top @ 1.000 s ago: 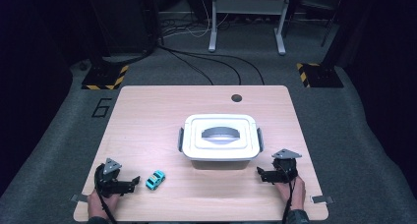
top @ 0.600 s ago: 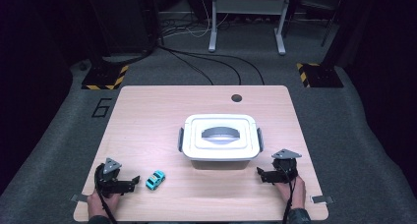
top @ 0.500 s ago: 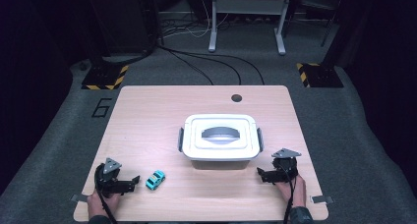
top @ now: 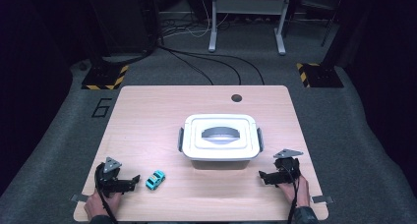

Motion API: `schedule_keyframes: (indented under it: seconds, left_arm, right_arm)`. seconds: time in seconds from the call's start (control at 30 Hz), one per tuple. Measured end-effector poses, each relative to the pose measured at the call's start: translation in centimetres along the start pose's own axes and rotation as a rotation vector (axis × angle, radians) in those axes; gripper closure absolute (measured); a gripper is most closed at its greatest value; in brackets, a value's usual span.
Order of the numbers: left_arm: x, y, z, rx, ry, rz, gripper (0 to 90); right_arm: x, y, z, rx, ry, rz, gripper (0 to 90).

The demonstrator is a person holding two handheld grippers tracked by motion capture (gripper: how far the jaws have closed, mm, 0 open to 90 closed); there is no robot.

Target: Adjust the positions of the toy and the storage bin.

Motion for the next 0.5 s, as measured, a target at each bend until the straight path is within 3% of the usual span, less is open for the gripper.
schedule_keyframes:
  seconds: [0.1,0.13,0.17,0.27,0.5]
  left_arm:
    - [0.1,0.1,-0.1,-0.008,0.006,0.003,0.0]
    - [0.1,0.1,-0.1,-0.007,0.005,0.003,0.0]
    - [0.1,0.0,-0.1,-0.004,0.003,0.002,0.0]
    - [0.0,0.0,0.0,0.006,-0.006,0.002,0.0]
    - [0.0,0.0,0.0,0.006,-0.006,0.003,0.0]
  right_arm:
    - [-0.4,-0.1,-0.2,0.023,0.010,-0.018,0.0]
    - [-0.5,0.0,-0.3,0.002,0.016,-0.015,0.0]
    - [-0.6,-0.3,-0.5,0.024,0.012,-0.022,0.0]
    - [-1.2,-0.5,-1.1,-0.016,0.019,-0.024,0.0]
    - [-2.4,-0.7,-1.8,-0.031,0.019,-0.026,0.0]
Point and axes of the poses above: each handheld gripper's, and its own axes: x roughly forward along the jaws, z roughly out of its underside, y roughly to its right, the point moved 10 cm from there along x, roughly forward along the jaws, and after that the axes turned 15 degrees about -x, right-handed, at the moved point
